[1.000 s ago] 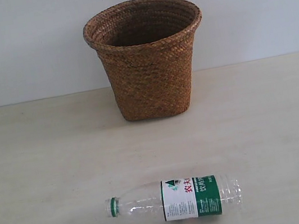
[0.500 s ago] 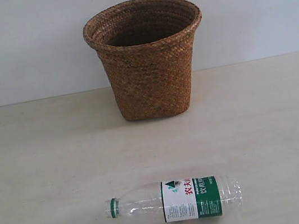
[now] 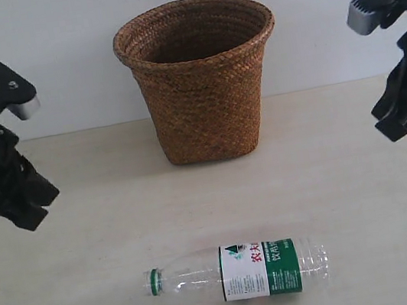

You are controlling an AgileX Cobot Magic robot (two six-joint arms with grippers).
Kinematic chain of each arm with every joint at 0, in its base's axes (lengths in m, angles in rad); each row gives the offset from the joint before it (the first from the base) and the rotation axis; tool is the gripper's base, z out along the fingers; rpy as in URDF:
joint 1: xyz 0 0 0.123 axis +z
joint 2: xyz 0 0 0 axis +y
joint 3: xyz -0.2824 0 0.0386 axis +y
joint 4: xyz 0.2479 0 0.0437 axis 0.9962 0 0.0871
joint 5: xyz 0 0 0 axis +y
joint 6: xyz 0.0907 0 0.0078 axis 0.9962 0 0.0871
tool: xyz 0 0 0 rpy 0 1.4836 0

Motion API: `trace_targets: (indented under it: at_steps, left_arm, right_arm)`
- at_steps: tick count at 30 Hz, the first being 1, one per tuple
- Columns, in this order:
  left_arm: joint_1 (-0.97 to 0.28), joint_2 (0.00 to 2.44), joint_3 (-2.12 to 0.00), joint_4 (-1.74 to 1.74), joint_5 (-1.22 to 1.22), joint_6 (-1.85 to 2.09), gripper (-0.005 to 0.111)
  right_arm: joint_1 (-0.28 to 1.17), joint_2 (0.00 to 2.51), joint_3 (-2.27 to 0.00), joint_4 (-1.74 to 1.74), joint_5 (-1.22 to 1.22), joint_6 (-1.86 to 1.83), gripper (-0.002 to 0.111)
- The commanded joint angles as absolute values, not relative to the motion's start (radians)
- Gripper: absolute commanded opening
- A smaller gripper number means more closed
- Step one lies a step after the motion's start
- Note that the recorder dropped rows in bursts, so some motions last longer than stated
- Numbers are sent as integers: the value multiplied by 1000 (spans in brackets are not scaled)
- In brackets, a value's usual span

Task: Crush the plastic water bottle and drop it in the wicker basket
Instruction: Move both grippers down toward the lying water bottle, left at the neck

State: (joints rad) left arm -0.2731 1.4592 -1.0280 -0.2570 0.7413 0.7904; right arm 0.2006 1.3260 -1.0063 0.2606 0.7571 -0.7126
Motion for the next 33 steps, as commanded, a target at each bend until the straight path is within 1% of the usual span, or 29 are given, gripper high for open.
trace_targets:
  at_steps: [1,4,9,13,14,15,16,18,20,21,24,26,33]
  left_arm:
    - [-280,1496,-1037,-412,807,1056,4]
    - [-280,1533,-1049,-480,873,1179,4]
    - [-284,1616,-1109,-533,1022,1270,4]
    - [-341,1681,-1122,-517,1043,1382,5]
    - [-355,1693,-1122,-507,1034,1385,11]
    - [-365,1702,-1122,-505,1024,1386,21]
    - [-378,1714,-1122,-508,1021,1399,39]
    - [-397,1724,-1122,-515,988,1399,66]
    - [-417,1734,-1118,-518,947,1392,83]
    - [-427,1741,-1118,-513,938,1388,86]
    - [-455,1768,-1118,-478,934,1391,82]
    - [-469,1799,-1118,-459,932,1391,82]
    - [-474,1851,-1118,-433,855,1355,82]
  right_arm:
    - [229,1396,-1048,401,844,-851,0]
    - [264,1452,-1062,441,882,-885,0]
    - [331,1558,-1090,441,964,-893,0]
    - [366,1655,-1108,452,959,-893,0]
    - [369,1672,-1108,454,952,-893,0]
    - [369,1685,-1108,463,952,-893,0]
    - [369,1696,-1108,465,947,-893,0]
    - [369,1700,-1108,465,947,-895,0]
    - [369,1700,-1110,465,937,-895,0]
    - [369,1700,-1110,465,934,-895,0]
    - [369,1700,-1110,467,929,-895,0]
    - [369,1700,-1110,473,927,-895,0]
    - [369,1700,-1110,477,924,-895,0]
